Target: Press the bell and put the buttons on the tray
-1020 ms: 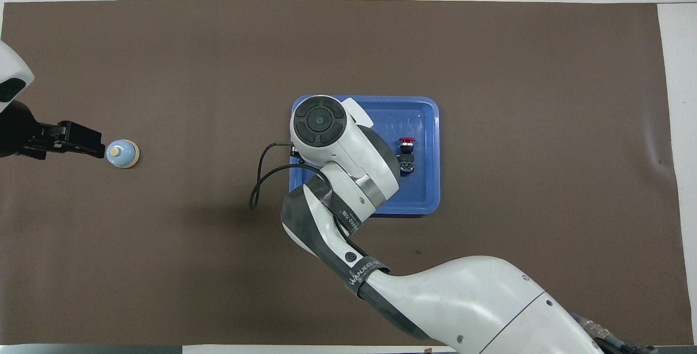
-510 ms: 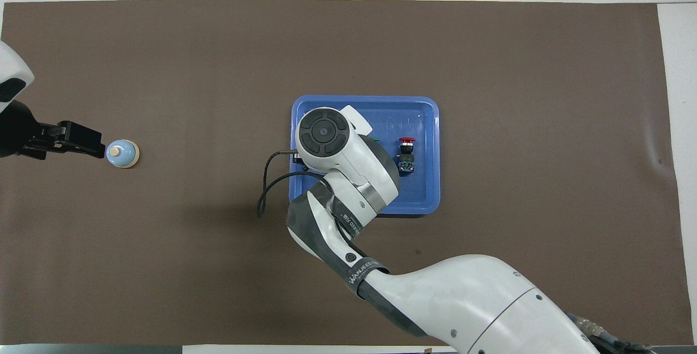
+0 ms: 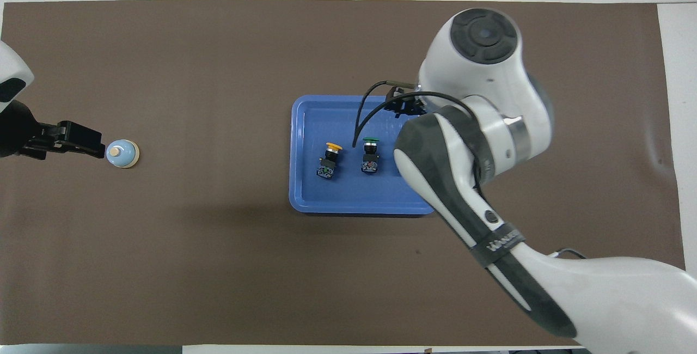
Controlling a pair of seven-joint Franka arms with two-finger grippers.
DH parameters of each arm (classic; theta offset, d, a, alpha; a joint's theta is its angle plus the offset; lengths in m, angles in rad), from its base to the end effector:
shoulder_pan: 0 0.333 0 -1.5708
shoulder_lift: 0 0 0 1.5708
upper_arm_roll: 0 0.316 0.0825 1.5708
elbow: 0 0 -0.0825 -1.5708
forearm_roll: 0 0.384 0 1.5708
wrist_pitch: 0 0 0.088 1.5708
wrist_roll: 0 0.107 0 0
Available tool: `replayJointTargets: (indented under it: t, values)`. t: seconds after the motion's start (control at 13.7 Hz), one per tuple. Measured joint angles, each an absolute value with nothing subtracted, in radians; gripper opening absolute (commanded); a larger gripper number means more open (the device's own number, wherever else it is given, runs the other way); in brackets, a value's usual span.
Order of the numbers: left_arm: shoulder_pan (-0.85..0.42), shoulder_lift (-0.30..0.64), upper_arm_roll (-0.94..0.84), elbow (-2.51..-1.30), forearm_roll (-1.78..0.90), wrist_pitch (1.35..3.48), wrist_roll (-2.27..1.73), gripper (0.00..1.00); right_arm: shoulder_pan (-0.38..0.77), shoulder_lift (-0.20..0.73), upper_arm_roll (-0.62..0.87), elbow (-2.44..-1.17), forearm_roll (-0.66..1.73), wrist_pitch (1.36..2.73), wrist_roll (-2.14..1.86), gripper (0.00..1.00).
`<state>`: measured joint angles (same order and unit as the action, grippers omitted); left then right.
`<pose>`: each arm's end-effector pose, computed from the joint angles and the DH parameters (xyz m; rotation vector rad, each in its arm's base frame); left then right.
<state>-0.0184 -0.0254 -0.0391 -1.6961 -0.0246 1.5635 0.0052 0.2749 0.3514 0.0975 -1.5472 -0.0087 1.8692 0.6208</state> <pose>0.5398 -0.0340 0.5790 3.1148 -0.0958 -0.1681 0.6187 0.2327 0.4472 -3.1074 0.3923 0.0571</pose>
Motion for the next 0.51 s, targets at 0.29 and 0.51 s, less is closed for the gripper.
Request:
replayJointTargets:
  t: [0.29,0.51]
  values:
    - [-0.018,-0.025,-0.039,-1.696,-0.025,1.564,0.005,1.00,0.101,0.280,0.097,-1.549,0.017,1.730,0.299,1.00]
    - [-0.018,-0.025,-0.039,-1.696,-0.025,1.563,0.005,1.00,-0.019,0.243,0.096,-1.549,0.021,1.663,0.065,1.00]
